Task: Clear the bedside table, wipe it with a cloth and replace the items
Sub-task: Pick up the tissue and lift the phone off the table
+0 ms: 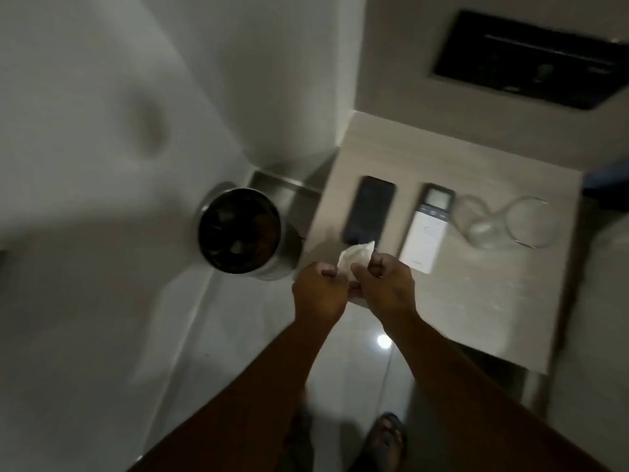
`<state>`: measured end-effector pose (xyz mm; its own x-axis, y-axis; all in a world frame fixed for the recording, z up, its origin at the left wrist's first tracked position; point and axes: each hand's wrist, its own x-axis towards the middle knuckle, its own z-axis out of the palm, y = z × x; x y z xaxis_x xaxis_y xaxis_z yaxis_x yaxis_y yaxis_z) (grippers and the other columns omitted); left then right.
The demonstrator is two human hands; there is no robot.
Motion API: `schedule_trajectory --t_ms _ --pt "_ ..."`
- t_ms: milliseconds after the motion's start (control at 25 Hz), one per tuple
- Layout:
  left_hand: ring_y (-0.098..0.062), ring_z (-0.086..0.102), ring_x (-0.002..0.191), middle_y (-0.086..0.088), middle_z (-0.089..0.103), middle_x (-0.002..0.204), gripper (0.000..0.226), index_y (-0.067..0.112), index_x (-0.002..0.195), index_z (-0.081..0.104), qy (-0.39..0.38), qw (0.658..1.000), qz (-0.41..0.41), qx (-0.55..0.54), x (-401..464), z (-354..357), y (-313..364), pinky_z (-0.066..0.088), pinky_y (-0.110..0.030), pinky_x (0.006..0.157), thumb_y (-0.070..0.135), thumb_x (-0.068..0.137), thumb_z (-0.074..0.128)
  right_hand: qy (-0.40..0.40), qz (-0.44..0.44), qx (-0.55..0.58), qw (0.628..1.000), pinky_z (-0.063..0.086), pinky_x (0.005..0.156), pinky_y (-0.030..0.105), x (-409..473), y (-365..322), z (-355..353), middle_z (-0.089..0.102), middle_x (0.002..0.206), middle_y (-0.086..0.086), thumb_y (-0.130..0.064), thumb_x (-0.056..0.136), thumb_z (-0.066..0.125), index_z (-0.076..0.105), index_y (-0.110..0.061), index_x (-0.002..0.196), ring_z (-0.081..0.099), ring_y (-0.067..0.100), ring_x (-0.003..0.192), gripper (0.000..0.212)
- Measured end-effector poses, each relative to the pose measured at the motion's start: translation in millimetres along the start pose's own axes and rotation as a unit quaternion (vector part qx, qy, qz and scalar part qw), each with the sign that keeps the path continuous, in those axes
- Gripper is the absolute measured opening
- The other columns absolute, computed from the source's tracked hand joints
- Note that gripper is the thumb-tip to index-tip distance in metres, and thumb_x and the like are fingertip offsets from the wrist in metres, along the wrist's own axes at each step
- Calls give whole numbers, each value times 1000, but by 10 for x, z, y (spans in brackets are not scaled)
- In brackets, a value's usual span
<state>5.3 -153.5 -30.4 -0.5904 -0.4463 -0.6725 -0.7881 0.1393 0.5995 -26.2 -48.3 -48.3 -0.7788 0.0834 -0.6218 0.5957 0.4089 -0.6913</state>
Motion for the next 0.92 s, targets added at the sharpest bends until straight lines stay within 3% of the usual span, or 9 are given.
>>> schedule_trajectory --t_ms 120,240,320,400,560,640,720,800,920 --pt "-28 75 91 -12 77 94 12 9 97 73 66 996 -37 -47 342 -824 -297 61 -49 88 17 89 68 -102 -18 -3 995 63 80 49 -19 -405 972 76 101 12 -18 92 72 70 -10 108 74 28 89 18" --pt "-32 75 93 -11 76 95 13 21 81 69 132 987 -45 -85 722 -1326 -527 61 -49 90 11 88 66 -133 -17 -22 991 63 82 47 79 -629 1670 75 105 15 -13 90 74 71 -6 112 74 27 90 23" --pt "-38 72 102 -20 74 106 8 12 87 72 128 988 -48 -68 963 -1441 -570 59 -50 94 9 88 65 -146 -15 -60 987 61 88 46 203 -718 1844 74 105 13 -14 88 76 69 -5 114 72 28 96 29" --pt "-39 70 105 -25 72 111 5 9 89 68 104 992 -53 -41 1136 -1400 -590 58 -48 95 9 89 63 -142 -42 -124 981 60 87 38 320 -707 1733 72 105 11 -19 88 76 67 -6 116 71 27 100 33" --pt "-26 67 102 -4 65 103 25 5 112 63 121 987 98 46 1012 -881 -515 43 -8 77 12 88 66 -39 -168 -143 975 58 72 16 559 -595 863 70 87 -7 -19 92 71 65 -30 90 68 4 77 13" --pt "-20 62 102 -5 61 113 43 11 122 58 92 975 173 105 818 -503 -386 47 -14 77 30 86 72 30 -181 -167 969 58 84 24 725 -595 450 66 102 -4 -19 92 69 63 -30 100 65 7 90 14" --pt "-19 58 103 -6 57 120 67 14 127 54 106 937 258 208 673 -84 -193 53 -28 80 56 78 72 84 -167 -231 955 55 94 43 938 -620 141 52 132 6 -29 90 73 55 -24 130 58 26 116 44" --pt "-19 56 105 -7 58 119 79 14 123 53 136 901 310 271 623 199 19 52 -31 85 70 70 71 85 -148 -286 943 54 92 52 1106 -681 9 42 140 10 -41 87 74 48 -25 139 49 35 126 61" --pt "-17 56 107 -6 59 120 76 14 127 50 106 901 280 313 772 403 205 47 -28 92 68 76 67 55 -115 -284 950 53 78 47 1272 -727 -27 40 135 9 -48 85 75 51 -26 137 53 36 119 61"
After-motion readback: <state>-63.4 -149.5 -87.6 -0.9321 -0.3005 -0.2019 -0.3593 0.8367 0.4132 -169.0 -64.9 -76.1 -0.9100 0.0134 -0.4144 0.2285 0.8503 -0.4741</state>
